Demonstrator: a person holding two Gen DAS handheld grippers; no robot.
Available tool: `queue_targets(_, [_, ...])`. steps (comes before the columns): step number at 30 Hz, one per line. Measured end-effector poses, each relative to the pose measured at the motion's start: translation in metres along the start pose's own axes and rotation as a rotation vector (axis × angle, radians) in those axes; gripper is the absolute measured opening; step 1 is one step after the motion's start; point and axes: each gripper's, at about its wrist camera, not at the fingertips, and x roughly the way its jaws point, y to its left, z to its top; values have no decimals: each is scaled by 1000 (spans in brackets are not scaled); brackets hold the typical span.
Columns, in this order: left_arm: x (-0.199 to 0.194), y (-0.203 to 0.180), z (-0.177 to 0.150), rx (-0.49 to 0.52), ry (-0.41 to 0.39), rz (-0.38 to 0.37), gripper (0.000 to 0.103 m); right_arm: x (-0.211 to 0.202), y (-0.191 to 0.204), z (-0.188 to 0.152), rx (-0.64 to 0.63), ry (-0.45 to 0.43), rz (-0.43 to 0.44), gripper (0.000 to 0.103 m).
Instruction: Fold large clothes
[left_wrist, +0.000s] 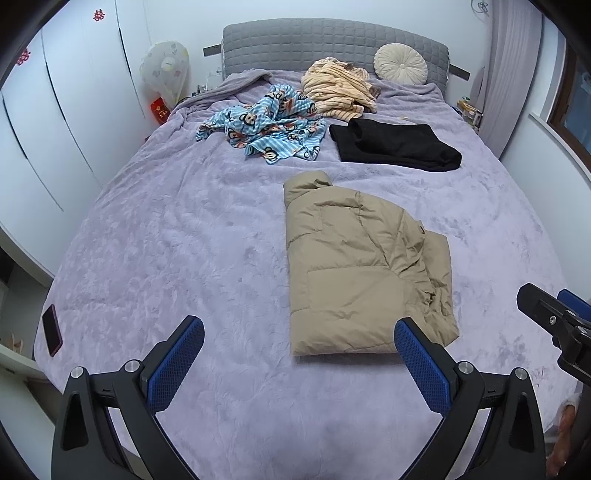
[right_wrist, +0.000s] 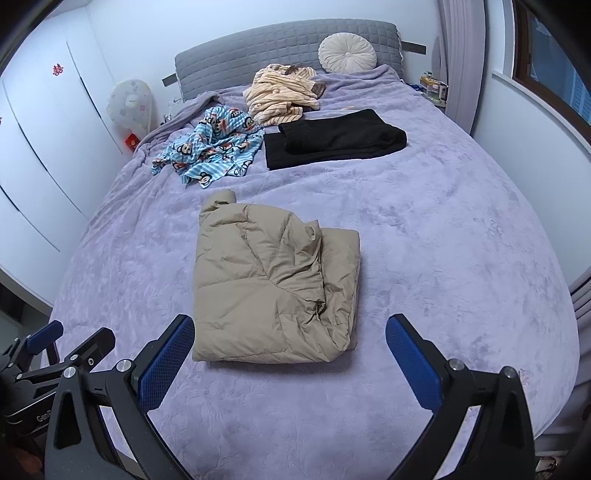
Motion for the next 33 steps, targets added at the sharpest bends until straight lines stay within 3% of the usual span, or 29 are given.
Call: queue_targets(33, [-1,0,-4,-12,6,7,103,-1,2,-1,5,1,-1,103])
